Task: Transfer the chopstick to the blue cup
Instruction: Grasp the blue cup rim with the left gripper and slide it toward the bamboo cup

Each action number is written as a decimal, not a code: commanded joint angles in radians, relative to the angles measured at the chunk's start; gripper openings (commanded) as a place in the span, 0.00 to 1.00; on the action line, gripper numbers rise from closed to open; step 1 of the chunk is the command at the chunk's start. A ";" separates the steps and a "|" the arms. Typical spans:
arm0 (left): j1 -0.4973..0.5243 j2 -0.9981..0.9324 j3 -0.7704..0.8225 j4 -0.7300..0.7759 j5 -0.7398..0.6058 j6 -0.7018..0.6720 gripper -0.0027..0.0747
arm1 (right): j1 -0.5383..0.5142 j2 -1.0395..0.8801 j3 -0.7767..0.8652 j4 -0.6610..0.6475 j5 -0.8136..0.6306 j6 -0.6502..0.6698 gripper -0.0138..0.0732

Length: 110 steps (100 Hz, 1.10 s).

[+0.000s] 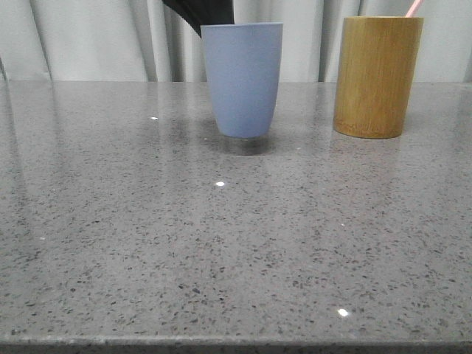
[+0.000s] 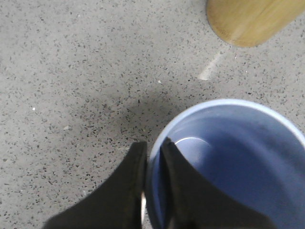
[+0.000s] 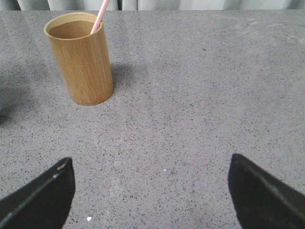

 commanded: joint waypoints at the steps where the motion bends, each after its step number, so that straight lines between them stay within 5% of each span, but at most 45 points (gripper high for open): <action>1: -0.010 -0.048 -0.035 -0.010 -0.048 -0.011 0.01 | -0.004 0.016 -0.031 -0.005 -0.079 -0.008 0.90; 80: -0.012 0.004 -0.035 -0.041 -0.042 -0.011 0.02 | -0.004 0.016 -0.031 -0.005 -0.079 -0.008 0.90; 90: -0.012 0.004 -0.035 -0.052 -0.026 -0.011 0.12 | -0.004 0.016 -0.031 -0.005 -0.079 -0.008 0.90; 110: -0.012 -0.001 -0.035 -0.058 0.020 -0.013 0.56 | -0.004 0.016 -0.031 -0.005 -0.079 -0.008 0.90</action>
